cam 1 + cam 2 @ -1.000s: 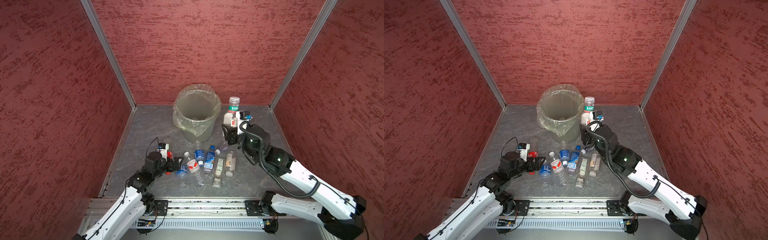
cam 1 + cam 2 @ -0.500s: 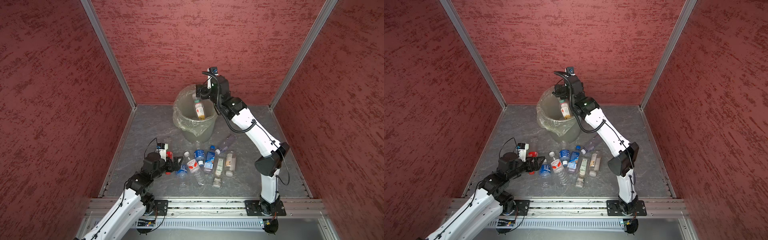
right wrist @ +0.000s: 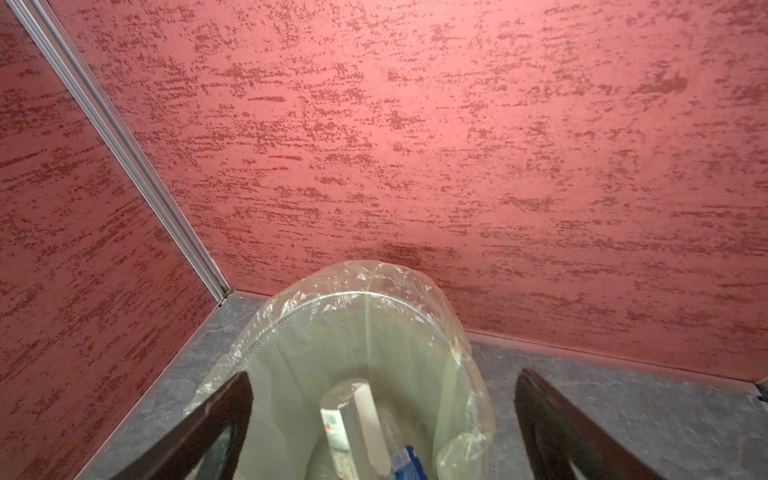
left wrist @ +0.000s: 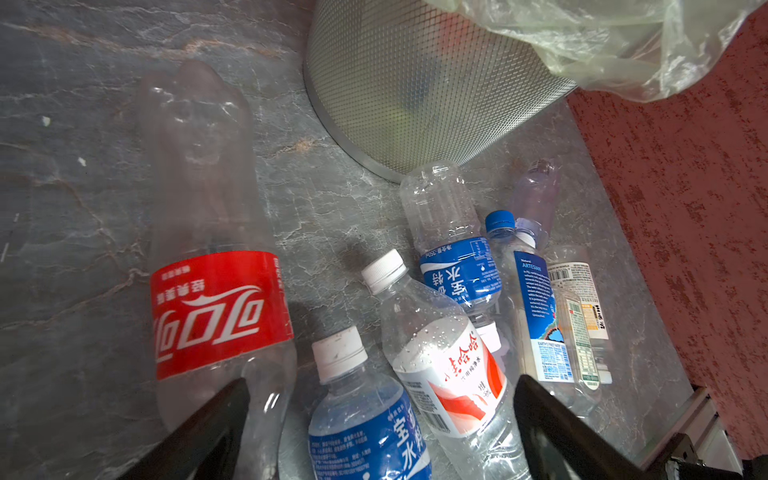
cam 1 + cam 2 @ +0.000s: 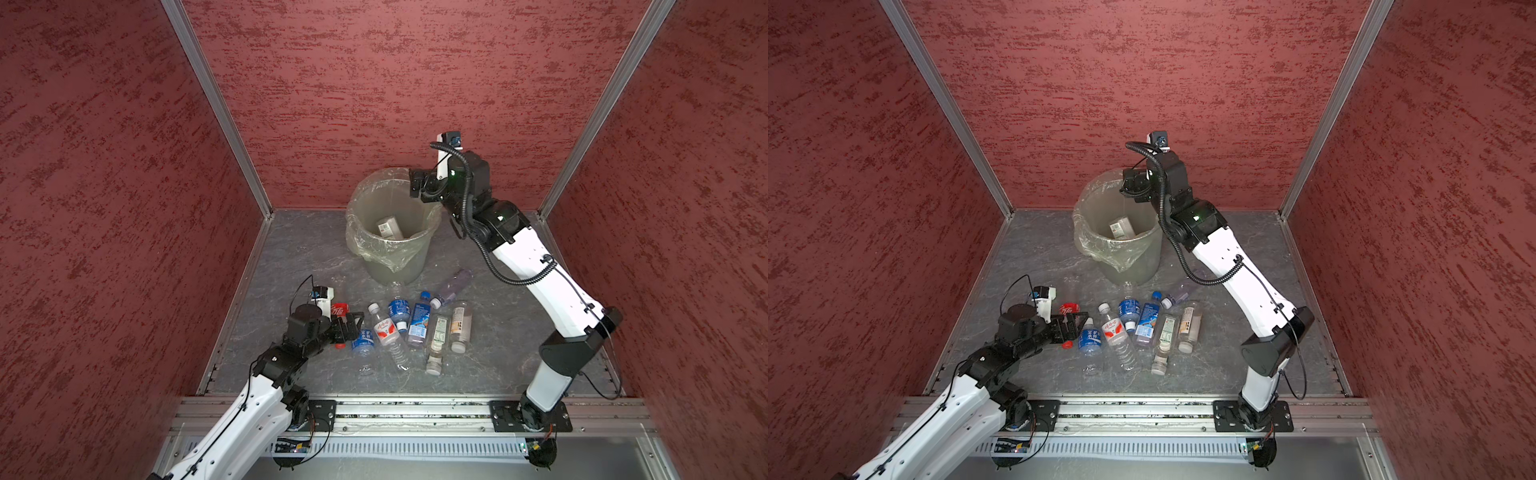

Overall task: Throw the plastic bottles in the bin
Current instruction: 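Lift the green-cap tea bottle with the right gripper and carry it over the bin, then open the right gripper over the bin to drop the tea bottle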

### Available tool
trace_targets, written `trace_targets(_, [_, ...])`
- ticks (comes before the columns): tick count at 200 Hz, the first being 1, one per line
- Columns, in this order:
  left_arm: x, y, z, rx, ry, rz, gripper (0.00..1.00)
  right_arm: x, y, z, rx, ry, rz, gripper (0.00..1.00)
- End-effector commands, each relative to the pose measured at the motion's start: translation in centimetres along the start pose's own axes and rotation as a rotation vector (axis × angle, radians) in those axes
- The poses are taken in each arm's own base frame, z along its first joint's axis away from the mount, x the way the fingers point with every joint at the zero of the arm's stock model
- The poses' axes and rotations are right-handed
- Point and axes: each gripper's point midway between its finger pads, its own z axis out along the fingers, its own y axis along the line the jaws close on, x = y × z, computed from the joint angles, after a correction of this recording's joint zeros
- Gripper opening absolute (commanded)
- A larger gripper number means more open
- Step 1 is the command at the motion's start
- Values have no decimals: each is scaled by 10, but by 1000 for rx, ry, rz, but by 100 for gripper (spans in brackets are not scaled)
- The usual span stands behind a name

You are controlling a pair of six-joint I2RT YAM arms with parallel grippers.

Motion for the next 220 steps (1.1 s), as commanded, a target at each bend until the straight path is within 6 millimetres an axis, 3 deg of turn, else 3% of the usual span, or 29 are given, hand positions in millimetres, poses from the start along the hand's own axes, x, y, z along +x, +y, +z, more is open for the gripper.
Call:
trace_targets(1, [-6,6,0,-47,-5,-24,99,-2,-8,-10,20,-19,24,99])
trace_targets(43, [-8,12,5,-91,16,-38,99,17,-23,-31,46,7,29,99])
trace_targets(79, [-15,12,3,-117,16,-24,99,48,-38,-44,71,39,31,99])
trace_targets(86, [-18,13,1,-127,12,-21,100,46,-42,-55,67,22,40,99])
trace_targets(170, [-36,16,-6,-219,37,-23,100,125,-77,-89,95,77,56,99])
trace_targets(220, [-38,24,-3,-281,88,-42,100,180,-107,-112,161,122,67,99])
